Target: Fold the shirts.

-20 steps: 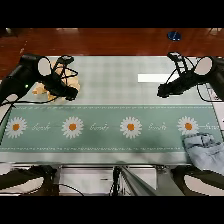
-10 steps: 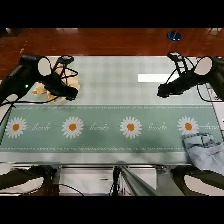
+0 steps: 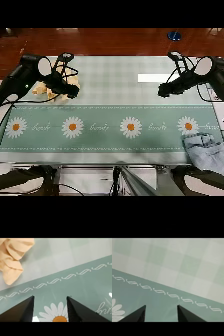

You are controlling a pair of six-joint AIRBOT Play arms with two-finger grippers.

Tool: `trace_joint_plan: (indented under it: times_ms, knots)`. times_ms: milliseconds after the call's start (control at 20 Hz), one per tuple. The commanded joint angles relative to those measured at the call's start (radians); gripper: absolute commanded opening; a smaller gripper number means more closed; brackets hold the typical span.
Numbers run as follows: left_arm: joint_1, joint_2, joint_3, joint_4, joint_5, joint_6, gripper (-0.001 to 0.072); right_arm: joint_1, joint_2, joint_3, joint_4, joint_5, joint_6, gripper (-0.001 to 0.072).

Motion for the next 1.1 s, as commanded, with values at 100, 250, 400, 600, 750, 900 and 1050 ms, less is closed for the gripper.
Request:
trace_joint_plan:
  times_ms: [100,250,400,600,750,900,1050]
  knots:
    - [0.004,-0.002,0.108,0.182,0.043,0.005,0.0684,0.0,-0.001,0.0,-0.007,0.002,-0.031,0.0473]
    - [0.079,-0.002,0.186,0.323,0.121,-0.135,0.072,0.0,-0.001,0.0,-0.006,-0.006,-0.03,0.0473]
    - [0.203,-0.043,0.176,0.161,0.109,-0.146,0.072,0.0,-0.001,0.0,-0.007,-0.006,-0.031,0.0473]
    - [0.286,-0.156,0.174,0.046,0.097,-0.121,0.072,0.0,-0.001,0.0,-0.005,0.004,-0.03,0.0472]
    - [0.291,-0.252,0.174,0.021,0.096,-0.121,0.072,-0.001,-0.001,0.0,-0.004,0.035,-0.031,0.0472]
    - [0.291,-0.345,0.174,-0.015,0.085,-0.113,0.072,0.0,-0.001,0.0,-0.003,0.05,-0.031,0.0472]
    - [0.291,-0.388,0.177,-0.014,0.095,-0.113,0.0411,0.0,-0.001,0.0,-0.003,0.05,-0.031,0.0472]
